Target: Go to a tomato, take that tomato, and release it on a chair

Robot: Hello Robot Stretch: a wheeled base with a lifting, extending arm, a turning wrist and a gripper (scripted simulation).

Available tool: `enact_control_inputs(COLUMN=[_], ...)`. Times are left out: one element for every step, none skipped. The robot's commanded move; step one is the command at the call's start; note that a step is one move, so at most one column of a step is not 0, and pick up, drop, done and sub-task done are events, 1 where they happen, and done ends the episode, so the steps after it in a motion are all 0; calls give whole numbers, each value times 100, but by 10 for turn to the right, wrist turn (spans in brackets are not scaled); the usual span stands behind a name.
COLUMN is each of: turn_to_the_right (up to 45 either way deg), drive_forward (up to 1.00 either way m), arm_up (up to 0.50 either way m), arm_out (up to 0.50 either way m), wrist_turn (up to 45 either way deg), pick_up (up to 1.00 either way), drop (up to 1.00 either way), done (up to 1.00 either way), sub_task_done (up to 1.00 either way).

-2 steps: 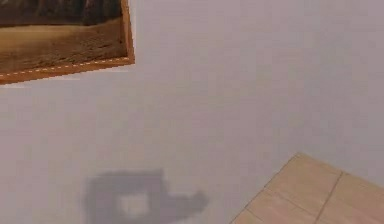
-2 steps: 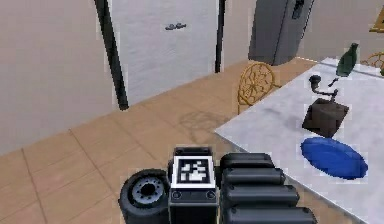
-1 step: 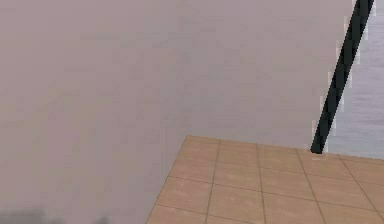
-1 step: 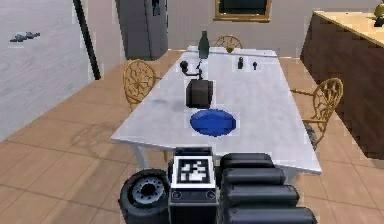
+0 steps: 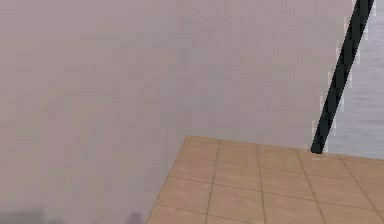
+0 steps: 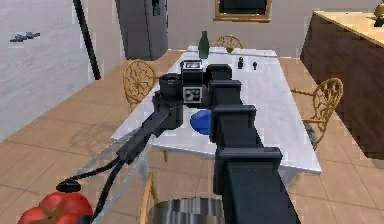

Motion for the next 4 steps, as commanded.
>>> enact_control_inputs(turn_to_the_right=[0, 0, 0, 0], drive_forward=[0, 0, 0, 0], arm_up=[0, 0, 0, -44], arm_out=[0, 0, 0, 0], wrist_turn=[450, 450, 420, 0], pick_up=[0, 0, 0, 0], drop=[0, 0, 0, 0], done=[0, 0, 0, 0], sub_task_done=[0, 0, 0, 0])
